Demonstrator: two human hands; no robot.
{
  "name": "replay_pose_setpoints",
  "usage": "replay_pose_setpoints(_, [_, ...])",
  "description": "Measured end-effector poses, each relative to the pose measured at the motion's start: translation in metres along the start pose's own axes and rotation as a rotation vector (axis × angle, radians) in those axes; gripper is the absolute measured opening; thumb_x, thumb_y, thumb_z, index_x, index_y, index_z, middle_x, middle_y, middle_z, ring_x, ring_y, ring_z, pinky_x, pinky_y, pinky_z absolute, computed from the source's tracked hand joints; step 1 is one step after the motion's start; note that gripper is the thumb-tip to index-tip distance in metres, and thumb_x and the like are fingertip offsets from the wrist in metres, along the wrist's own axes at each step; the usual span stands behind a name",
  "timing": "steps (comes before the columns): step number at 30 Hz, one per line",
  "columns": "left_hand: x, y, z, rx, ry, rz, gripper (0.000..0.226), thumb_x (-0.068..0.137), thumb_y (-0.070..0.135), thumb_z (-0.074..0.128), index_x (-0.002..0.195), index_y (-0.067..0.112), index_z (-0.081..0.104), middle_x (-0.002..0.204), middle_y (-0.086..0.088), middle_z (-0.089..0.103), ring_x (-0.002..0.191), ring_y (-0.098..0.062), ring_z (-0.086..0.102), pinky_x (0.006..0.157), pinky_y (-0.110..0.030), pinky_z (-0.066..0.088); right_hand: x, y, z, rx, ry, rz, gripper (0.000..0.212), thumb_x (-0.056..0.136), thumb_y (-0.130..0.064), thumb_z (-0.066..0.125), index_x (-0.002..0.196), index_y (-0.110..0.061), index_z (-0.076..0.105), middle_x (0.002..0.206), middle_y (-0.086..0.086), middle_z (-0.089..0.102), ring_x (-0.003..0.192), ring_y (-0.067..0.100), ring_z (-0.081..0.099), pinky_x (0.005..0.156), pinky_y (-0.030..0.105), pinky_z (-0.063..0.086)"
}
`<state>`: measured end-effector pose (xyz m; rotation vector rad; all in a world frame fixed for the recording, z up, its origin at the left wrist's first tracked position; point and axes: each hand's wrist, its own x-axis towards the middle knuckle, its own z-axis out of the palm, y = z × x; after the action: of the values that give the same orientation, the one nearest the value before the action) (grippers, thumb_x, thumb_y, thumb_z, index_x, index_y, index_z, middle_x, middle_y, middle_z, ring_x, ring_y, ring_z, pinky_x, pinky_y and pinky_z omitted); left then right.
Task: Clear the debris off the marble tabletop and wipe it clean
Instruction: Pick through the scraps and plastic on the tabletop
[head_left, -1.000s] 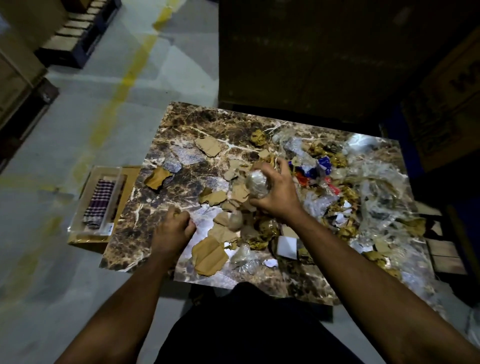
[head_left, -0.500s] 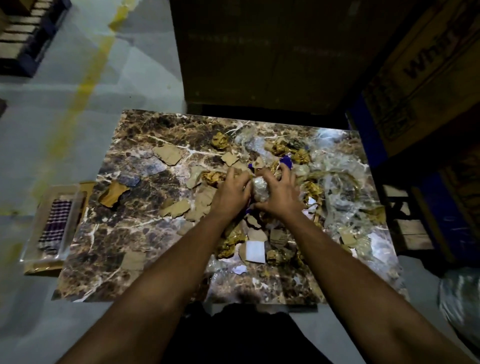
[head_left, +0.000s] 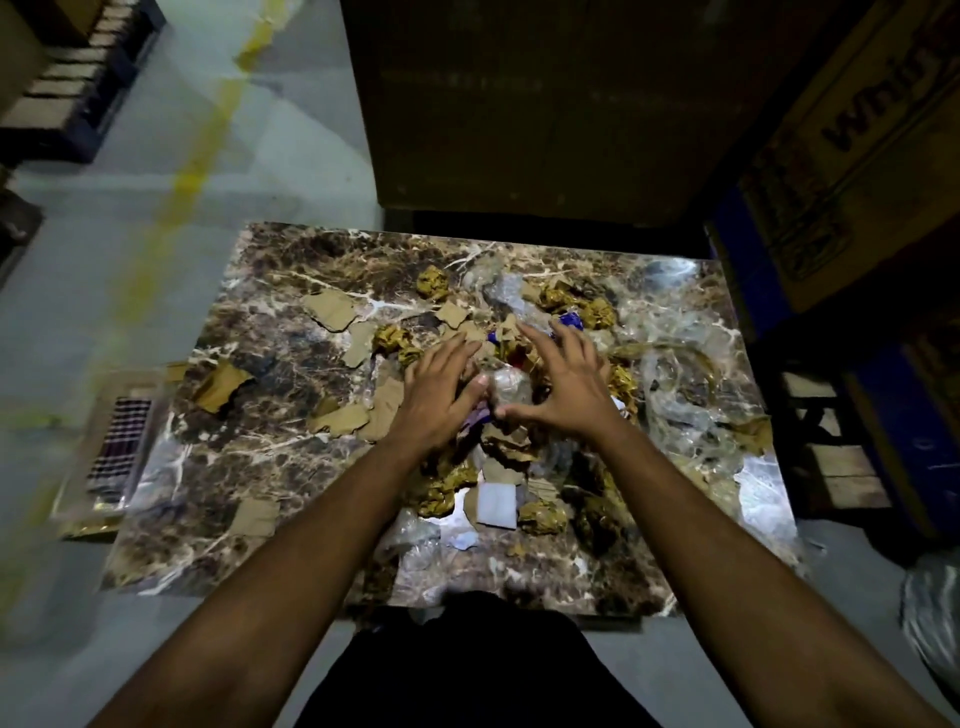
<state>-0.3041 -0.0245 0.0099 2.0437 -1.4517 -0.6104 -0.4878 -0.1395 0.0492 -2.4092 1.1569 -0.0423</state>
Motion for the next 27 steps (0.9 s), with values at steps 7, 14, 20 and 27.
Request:
replay_pose_setpoints(7, [-0.038,-0.052,-0.045,0.009,0.165,-0.073,0.06,0.099,0.058,0.037,0.152,0.031,0.038,0.16,0.001,0.036,0.142,-0.022,0.027,0.115,-0.054,0.027,0.03,-0.057,0.002,0.027,0.16,-0.223,0.065,0.09,-0.049,0.066,0.149,-0.033,0.045,0.153,0.003,0.039,0.143,0.026,0.03,0.111,0.053,0.032])
replay_pose_setpoints(14, [-0.071,-0.146,-0.123,0.209,0.315,-0.301,0.065,0.095,0.053,0.053,0.149,0.019,0.042,0.153,-0.012,0.04,0.136,-0.037,0.033,0.111,-0.051,0.032,0.101,-0.166,0.051,-0.029,-0.056,-0.452,0.062,0.089,-0.043,0.069,0.146,-0.029,0.048,0.147,0.007,0.044,0.135,0.028,0.043,0.109,0.045,0.043])
replay_pose_setpoints(20, [-0.079,-0.234,-0.161,0.338,0.117,-0.465,0.076,0.089,0.055,0.063,0.154,0.033,0.03,0.162,-0.015,0.024,0.145,-0.04,0.021,0.115,-0.056,0.028,0.182,-0.238,0.108,-0.253,-0.307,-0.374,0.078,0.088,-0.055,0.068,0.155,-0.03,0.035,0.16,0.018,0.027,0.142,0.042,0.037,0.113,0.047,0.039])
replay_pose_setpoints(27, [-0.093,-0.258,-0.154,0.28,0.005,-0.344,0.066,0.093,0.048,0.061,0.152,0.044,0.032,0.165,-0.006,0.018,0.149,-0.033,0.019,0.111,-0.053,0.037,0.207,-0.243,0.159,-0.509,-0.479,-0.31,0.111,0.08,-0.08,0.06,0.163,-0.035,0.001,0.17,0.017,-0.003,0.153,0.047,0.006,0.119,0.062,0.019])
